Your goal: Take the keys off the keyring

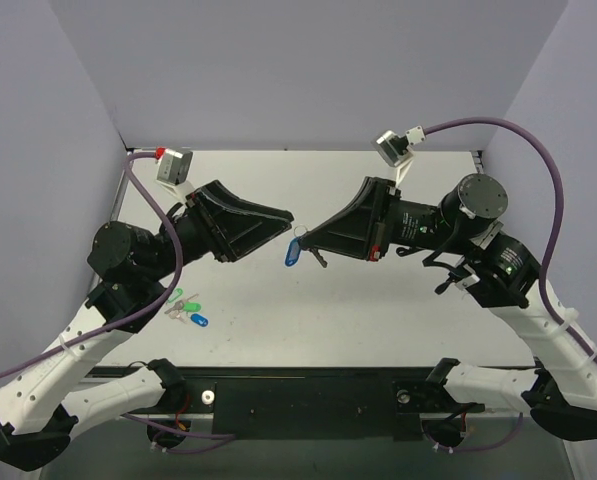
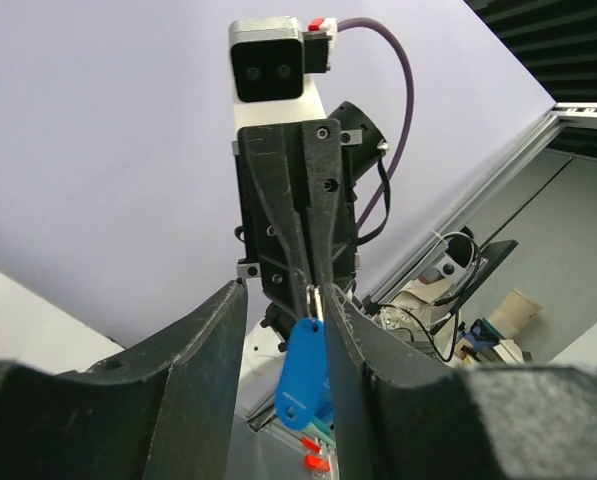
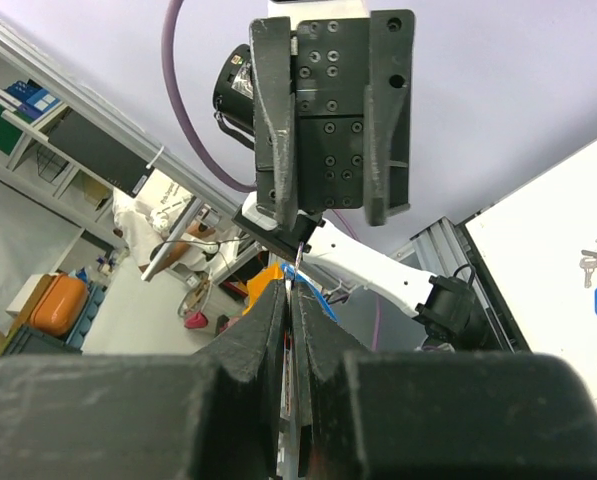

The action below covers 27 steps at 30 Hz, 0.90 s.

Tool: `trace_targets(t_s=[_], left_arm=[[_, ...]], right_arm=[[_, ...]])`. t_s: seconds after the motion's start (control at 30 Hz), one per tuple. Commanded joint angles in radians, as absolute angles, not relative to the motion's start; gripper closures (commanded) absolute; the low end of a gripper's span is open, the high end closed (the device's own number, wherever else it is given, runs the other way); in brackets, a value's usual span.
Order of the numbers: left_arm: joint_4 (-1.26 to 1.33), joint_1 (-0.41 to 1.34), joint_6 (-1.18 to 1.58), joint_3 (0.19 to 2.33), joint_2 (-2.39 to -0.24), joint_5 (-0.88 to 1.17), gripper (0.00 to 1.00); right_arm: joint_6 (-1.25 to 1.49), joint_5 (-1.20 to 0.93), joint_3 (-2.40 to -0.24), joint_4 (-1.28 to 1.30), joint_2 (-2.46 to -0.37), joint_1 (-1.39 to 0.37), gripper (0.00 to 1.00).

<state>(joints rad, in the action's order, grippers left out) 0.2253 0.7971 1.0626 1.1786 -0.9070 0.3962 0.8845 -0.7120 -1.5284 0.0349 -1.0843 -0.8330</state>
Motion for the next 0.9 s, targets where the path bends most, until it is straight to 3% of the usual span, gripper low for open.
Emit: trace_targets(t_s=[0.0, 0.6, 0.77, 0.87], left_arm=[[0.313, 0.801, 1.077, 1.197, -0.905, 0.433, 0.55], [0.304, 0.801, 1.089, 1.198, -0.910, 0.462, 0.79], [0.295, 0.801, 1.089, 1.197, -0.905, 0.475, 0.81], [0.290, 0.801, 1.088, 1.197, -0.902, 0.479, 0.87]], right_arm=[[0.876, -0.753, -1.523, -0.063, -1.095, -0.841, 1.00], [0.853, -0.738, -1.555, -0.038, -1.114, -0.841, 1.00], [0.853, -0.732, -1.563, -0.040, -1.120, -0.841, 1.00], [0.854, -0.726, -1.562, -0.040, -1.121, -0.842, 1.00]])
